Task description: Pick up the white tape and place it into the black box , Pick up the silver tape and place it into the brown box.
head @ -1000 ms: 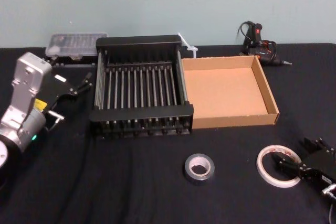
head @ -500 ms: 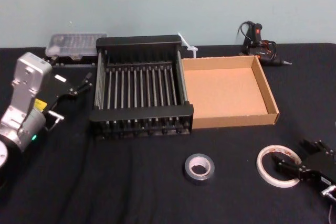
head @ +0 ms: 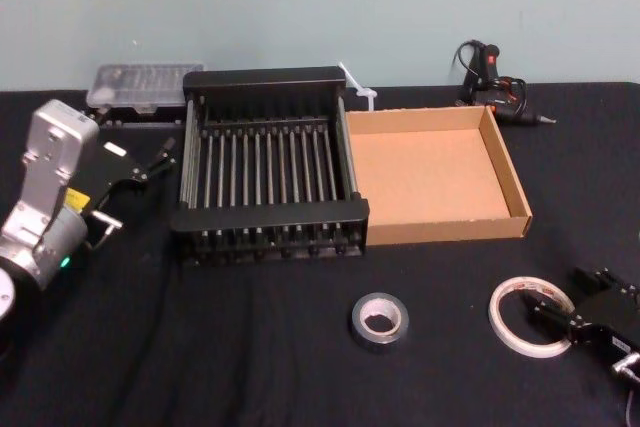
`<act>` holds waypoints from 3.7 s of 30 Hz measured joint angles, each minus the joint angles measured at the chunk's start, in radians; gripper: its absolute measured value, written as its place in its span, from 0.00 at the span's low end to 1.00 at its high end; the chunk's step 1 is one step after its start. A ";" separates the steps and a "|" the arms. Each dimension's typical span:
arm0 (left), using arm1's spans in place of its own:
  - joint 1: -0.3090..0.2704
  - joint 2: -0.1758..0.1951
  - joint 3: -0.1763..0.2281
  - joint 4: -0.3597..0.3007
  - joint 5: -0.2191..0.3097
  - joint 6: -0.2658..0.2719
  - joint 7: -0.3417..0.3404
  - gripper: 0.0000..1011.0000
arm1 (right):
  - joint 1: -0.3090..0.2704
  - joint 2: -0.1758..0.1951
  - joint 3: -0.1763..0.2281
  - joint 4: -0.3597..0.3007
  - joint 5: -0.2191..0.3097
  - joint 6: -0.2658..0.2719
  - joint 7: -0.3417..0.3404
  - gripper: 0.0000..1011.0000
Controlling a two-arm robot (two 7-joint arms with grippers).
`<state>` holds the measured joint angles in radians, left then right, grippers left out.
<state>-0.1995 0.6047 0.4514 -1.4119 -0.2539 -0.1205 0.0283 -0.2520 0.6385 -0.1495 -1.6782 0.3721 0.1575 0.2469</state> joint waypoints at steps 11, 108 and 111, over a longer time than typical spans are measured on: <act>0.000 0.000 0.000 0.000 0.000 0.000 0.000 0.99 | 0.000 0.001 -0.001 -0.001 0.001 -0.001 -0.001 0.52; 0.000 0.000 0.000 0.000 0.000 0.000 0.000 0.99 | 0.190 -0.168 0.005 0.009 -0.056 -0.034 0.082 0.08; 0.000 0.000 0.000 0.000 0.000 0.000 0.000 0.99 | 0.214 -0.172 -0.009 0.019 -0.060 -0.026 0.085 0.08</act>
<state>-0.1995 0.6047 0.4514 -1.4120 -0.2539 -0.1205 0.0283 -0.0379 0.4662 -0.1587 -1.6597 0.3121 0.1317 0.3315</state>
